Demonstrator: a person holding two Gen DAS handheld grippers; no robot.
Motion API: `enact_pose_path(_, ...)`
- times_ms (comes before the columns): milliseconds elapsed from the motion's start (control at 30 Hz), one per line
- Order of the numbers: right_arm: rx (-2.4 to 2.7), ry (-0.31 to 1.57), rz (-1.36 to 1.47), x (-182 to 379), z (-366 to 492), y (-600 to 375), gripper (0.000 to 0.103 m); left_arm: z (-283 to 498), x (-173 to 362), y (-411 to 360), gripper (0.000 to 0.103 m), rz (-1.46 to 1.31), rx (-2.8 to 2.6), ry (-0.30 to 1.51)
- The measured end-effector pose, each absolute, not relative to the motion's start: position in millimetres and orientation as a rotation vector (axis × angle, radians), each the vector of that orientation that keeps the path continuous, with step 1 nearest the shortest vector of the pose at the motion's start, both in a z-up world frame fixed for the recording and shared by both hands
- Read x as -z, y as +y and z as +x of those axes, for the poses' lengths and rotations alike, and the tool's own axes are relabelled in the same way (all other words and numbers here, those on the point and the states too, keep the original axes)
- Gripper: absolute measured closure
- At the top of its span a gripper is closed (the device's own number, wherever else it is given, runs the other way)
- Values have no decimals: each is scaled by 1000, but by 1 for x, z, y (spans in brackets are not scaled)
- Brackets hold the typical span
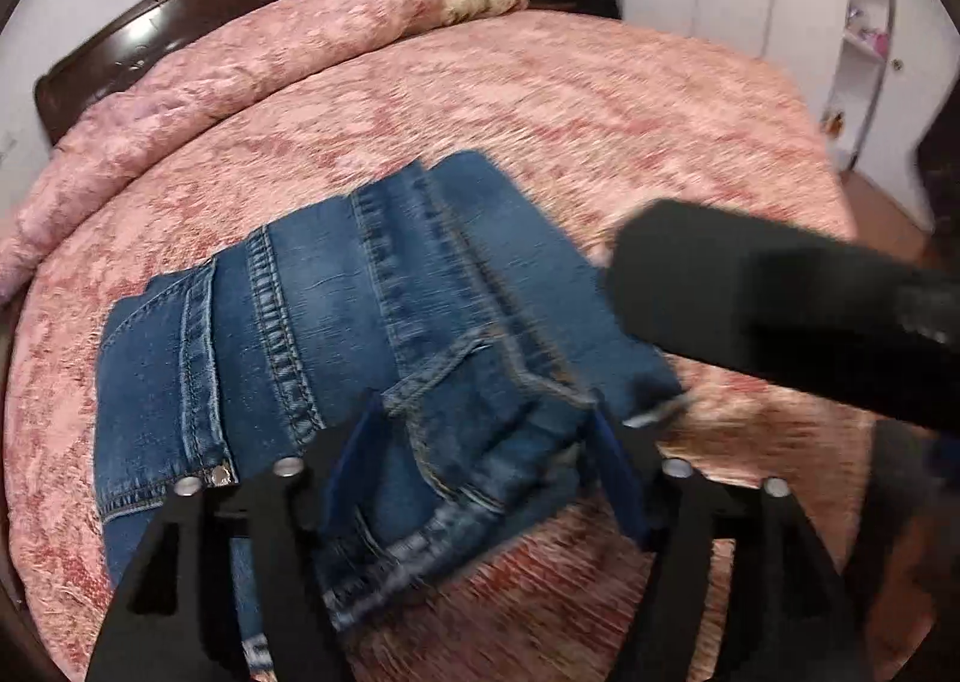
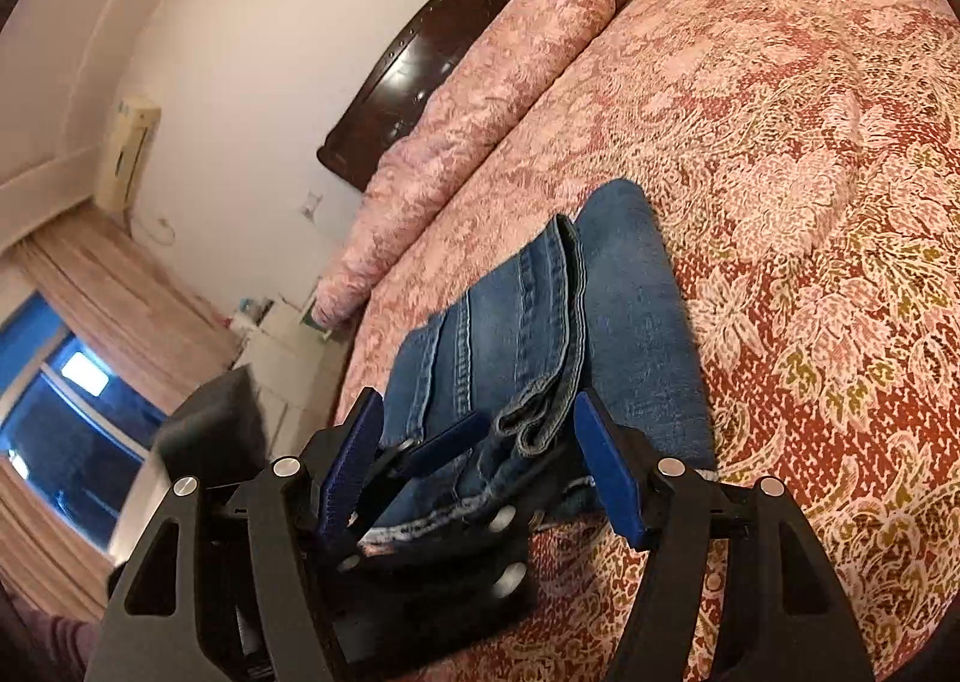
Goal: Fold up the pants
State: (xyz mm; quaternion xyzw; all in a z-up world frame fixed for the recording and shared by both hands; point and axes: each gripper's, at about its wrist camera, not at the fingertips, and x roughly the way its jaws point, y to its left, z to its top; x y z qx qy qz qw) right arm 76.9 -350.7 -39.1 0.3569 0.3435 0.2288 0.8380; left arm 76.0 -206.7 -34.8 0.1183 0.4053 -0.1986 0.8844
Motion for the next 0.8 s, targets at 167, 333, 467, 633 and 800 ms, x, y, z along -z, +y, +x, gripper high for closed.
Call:
enact_pose_path(167, -484, 724, 820, 42, 81, -360, 38, 44, -2, -163, 15, 221, 465, 724)
enact_pose_path(333, -424, 828, 748, 42, 106, -342, 38, 53, -2, -58, 7, -125, 382, 809)
enact_pose_path(467, -333, 929, 622, 43, 134, -318, 38, 55, 23, 24, 7, -399, 263, 837)
enact_pose_path(633, -251, 1009, 536, 64, 146, -299, 38, 43, 52, 58, 7, -488, 210, 836)
enact_pose_path(800, -214, 1007, 433, 67, 144, -285, 38, 49, 78, 63, 7, -534, 199, 878)
